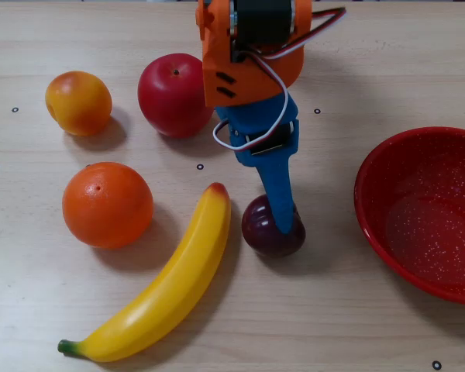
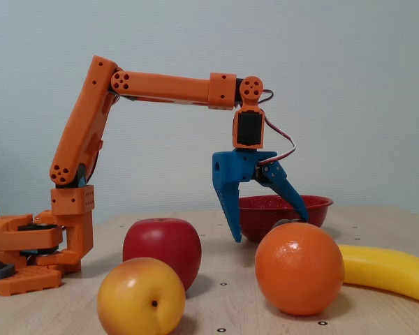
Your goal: Put plum in the red bowl.
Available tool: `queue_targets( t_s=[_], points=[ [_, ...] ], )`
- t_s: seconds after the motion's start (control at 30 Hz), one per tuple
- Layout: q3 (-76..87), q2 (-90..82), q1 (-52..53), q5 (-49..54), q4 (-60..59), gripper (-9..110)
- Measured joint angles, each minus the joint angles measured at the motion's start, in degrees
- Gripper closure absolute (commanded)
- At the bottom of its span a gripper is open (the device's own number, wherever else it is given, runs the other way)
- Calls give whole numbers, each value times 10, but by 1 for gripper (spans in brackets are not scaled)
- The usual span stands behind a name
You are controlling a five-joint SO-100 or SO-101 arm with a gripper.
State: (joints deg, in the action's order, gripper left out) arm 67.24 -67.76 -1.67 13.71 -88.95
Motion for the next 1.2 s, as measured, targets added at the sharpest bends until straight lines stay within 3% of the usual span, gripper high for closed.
queue_targets(
  t_s=[1.2],
  points=[
    [0, 25, -35, 9, 77, 52]
  ],
)
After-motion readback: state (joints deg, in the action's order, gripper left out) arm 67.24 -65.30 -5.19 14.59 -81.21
